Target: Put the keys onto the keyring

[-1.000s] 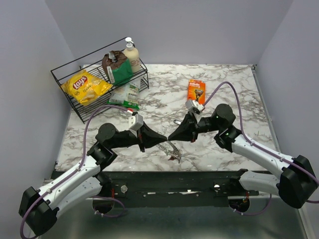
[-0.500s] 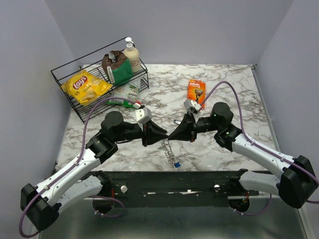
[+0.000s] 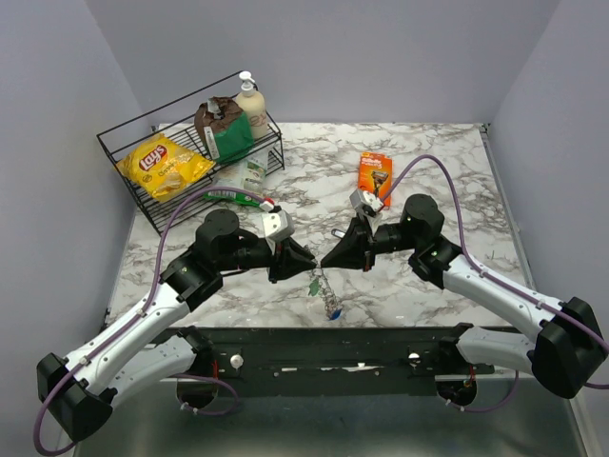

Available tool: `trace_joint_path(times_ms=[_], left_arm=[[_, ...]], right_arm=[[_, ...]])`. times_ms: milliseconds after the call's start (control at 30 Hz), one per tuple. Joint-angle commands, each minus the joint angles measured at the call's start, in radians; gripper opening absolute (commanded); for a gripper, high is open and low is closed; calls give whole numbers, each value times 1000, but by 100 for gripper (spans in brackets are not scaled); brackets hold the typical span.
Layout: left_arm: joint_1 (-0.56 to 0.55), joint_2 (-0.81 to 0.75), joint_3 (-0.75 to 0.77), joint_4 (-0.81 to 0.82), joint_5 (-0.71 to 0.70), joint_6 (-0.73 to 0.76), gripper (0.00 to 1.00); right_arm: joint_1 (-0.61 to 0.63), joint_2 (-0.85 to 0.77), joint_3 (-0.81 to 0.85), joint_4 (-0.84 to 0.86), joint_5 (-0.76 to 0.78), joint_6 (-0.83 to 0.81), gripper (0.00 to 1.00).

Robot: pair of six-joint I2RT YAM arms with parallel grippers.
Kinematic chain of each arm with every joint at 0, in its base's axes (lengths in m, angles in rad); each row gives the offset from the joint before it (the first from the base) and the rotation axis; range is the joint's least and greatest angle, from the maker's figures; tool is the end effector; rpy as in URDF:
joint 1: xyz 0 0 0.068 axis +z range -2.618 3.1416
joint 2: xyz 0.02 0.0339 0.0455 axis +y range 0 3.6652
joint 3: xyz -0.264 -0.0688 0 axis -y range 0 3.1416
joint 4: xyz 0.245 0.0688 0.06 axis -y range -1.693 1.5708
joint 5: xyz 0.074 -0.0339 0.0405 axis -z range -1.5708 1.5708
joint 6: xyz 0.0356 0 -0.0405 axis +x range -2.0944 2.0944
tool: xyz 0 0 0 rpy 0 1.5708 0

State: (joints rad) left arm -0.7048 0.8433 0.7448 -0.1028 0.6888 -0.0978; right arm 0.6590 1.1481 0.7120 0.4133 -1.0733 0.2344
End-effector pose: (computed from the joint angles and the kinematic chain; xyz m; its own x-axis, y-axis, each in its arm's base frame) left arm 0.1328 -0.1427 0.3260 -0.2467 0.1109 -0.9627 0.9550 0.1964 -0.2222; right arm 0.1786 0.1779 0.3031 -0.2467 -0.0509 -0.9677 -0.9556 -0.1530 0.2517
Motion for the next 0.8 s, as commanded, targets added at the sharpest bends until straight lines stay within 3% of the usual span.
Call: trace_joint_path(times_ms=[0, 267, 367, 600, 767], left_arm=[[-4, 3, 19, -20, -3, 24, 32], [-4, 25, 18, 40, 28, -3, 29], [-5, 33, 18, 57, 38, -11, 24], [-10, 57, 27, 45, 51, -11, 2], [-15, 63, 30, 37, 52, -10, 0]], right_arm=[[1, -1, 38, 12, 4, -10, 0], [1, 5, 38, 12, 3, -10, 0], [1, 5, 38, 12, 4, -12, 1], [1, 7, 38, 13, 6, -12, 0], [1, 6, 40, 12, 10, -14, 0]])
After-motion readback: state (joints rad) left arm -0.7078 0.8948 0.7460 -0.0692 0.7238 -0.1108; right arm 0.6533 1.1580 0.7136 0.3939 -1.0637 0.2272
